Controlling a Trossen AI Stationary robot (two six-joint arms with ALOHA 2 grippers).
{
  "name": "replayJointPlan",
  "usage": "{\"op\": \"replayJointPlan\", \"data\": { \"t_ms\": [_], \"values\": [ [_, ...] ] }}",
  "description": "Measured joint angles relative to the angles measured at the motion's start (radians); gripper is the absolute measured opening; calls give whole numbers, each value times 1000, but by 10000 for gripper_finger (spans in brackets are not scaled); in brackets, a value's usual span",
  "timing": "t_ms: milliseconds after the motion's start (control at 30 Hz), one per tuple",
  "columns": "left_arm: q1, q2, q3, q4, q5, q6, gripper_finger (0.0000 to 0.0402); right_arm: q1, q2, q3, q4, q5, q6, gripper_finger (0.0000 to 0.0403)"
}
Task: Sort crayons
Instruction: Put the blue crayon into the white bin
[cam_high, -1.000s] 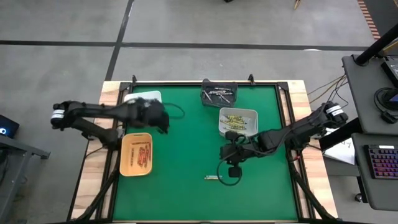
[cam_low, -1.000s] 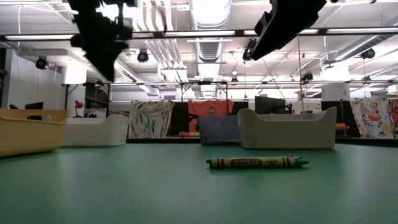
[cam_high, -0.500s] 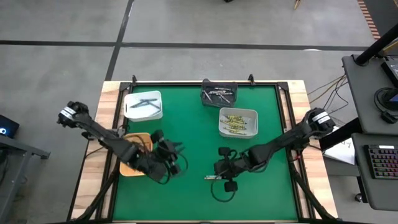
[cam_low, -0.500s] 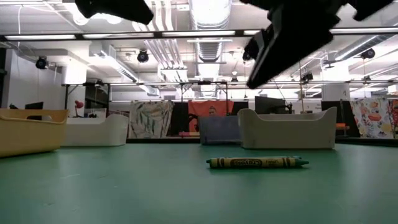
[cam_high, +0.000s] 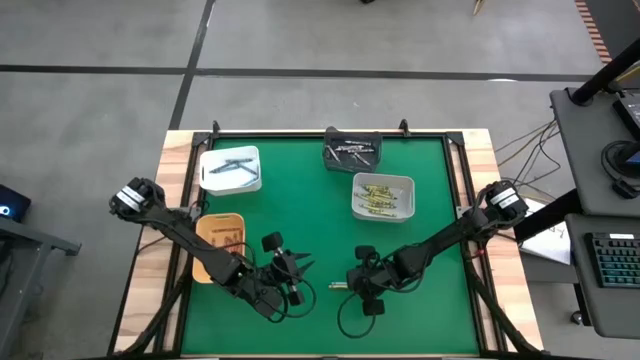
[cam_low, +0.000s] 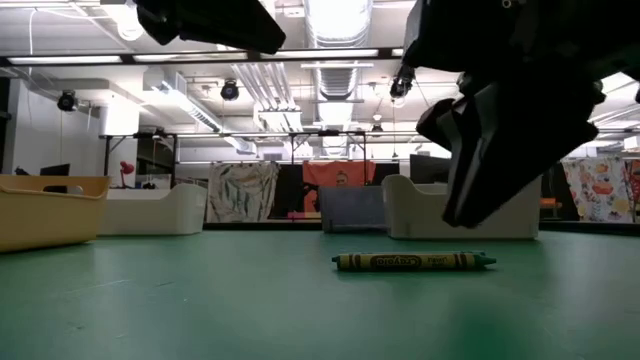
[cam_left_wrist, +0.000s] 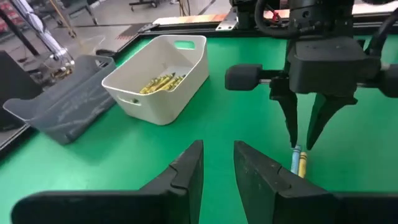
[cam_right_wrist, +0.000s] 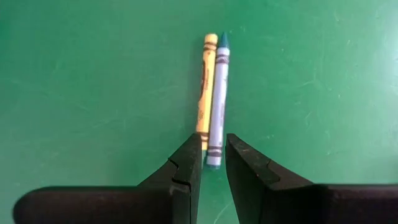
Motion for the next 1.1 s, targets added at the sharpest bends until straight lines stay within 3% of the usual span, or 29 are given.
{"op": "replayJointPlan", "data": {
  "t_ms": [367, 800, 933, 1100],
  "values": [
    [6, 0, 3, 8, -34, 25, 71, -2, 37, -1, 20, 34, -12, 65],
    [7, 0, 3, 8, -34, 25, 71, -18, 71, 0, 31, 57, -23, 137],
    [7, 0, 3, 8, -34, 25, 71, -29, 71, -6, 45, 54, -45, 131],
    [7, 0, 3, 9, -34, 24, 71, -42, 71, -12, 59, 54, -49, 91]
  ]
}}
